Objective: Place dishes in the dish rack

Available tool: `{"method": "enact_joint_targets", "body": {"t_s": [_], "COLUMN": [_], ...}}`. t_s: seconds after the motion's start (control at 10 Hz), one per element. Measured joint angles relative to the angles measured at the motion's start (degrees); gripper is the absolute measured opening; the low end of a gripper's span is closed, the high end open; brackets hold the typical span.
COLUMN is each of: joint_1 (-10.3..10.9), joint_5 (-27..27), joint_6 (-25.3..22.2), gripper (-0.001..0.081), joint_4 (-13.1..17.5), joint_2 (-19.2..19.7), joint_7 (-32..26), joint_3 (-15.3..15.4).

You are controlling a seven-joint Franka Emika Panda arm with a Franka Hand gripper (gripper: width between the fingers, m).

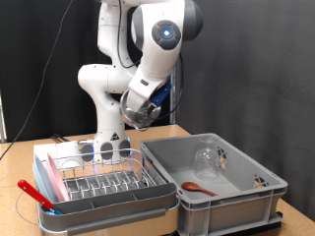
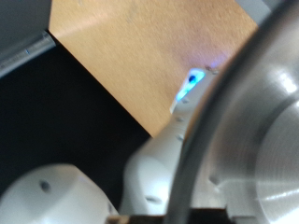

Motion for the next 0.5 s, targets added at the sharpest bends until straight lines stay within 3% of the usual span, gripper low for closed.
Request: {"method": "enact_joint_targets", "body": {"t_s": [0.2,0.5], "joint_1": [-0.56,-2.04], "joint_5": [-4.47,-6.80], "joint_6": [0.51,4.24], "gripper": [0.0031,0.0031], "joint_4": [-1.61,-3.57], "joint_2": [0.35,1.63], "joint_7": [-1.32,-4.69], "joint_3": [-0.62,-2.30]}}
